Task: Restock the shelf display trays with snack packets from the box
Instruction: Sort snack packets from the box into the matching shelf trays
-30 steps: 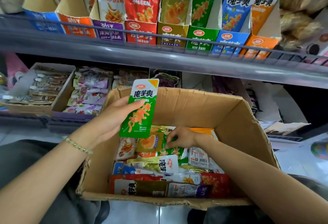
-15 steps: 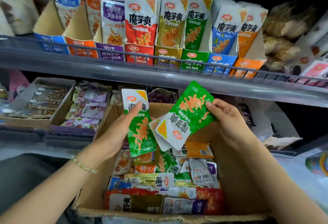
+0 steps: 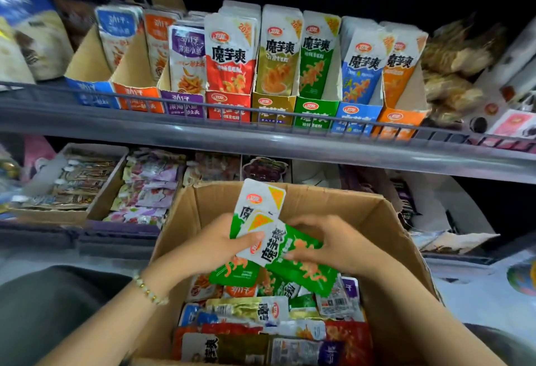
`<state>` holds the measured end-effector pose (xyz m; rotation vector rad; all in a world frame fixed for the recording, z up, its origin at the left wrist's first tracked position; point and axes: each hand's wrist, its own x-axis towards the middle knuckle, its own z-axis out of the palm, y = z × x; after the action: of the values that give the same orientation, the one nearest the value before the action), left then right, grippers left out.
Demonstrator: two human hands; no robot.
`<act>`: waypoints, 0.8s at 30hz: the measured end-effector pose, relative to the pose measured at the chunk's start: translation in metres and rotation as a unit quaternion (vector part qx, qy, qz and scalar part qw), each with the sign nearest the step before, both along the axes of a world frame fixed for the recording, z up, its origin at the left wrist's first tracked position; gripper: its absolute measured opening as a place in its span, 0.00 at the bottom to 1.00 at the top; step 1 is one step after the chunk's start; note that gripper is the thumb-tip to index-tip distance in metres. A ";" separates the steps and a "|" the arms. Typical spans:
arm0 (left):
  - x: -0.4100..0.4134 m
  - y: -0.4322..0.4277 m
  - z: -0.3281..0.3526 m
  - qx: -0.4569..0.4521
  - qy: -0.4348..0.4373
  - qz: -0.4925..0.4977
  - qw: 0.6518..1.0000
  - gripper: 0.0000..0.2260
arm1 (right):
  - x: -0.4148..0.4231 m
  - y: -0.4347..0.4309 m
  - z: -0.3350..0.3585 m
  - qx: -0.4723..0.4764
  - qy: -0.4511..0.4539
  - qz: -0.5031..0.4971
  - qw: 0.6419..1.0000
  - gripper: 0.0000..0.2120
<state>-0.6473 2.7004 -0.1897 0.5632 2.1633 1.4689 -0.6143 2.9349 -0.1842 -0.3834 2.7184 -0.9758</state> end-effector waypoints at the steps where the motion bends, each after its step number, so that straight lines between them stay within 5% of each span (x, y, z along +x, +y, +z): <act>1: 0.001 0.001 -0.002 0.001 -0.004 -0.004 1.000 0.26 | 0.002 -0.007 -0.004 -0.051 -0.037 0.011 0.998 0.20; 3: 0.001 0.004 0.000 0.010 -0.005 0.014 1.000 0.30 | 0.006 -0.016 -0.010 -0.144 -0.051 -0.011 0.988 0.13; 6: 0.001 0.007 0.001 0.046 -0.058 0.122 0.990 0.21 | 0.006 -0.021 -0.008 -0.240 -0.019 -0.072 0.968 0.12; 10: 0.003 0.011 0.002 0.060 -0.068 0.137 0.986 0.26 | 0.004 -0.025 -0.005 -0.419 -0.005 -0.212 0.883 0.15; 13: 0.010 0.023 0.004 0.077 -0.074 0.092 0.990 0.14 | 0.005 -0.041 -0.009 -0.438 -0.003 -0.228 0.869 0.12; 19: 0.011 0.031 -0.002 0.116 -0.102 0.072 0.985 0.15 | 0.010 -0.062 -0.020 -0.486 -0.124 -0.221 0.836 0.14; 24: 0.007 0.034 -0.008 0.121 -0.126 0.093 0.980 0.13 | 0.010 -0.057 -0.022 -0.479 -0.129 -0.227 0.838 0.14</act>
<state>-0.6399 2.7345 -0.1981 0.2396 1.8959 1.8120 -0.6044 2.8776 -0.2064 0.2667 1.8957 -2.2952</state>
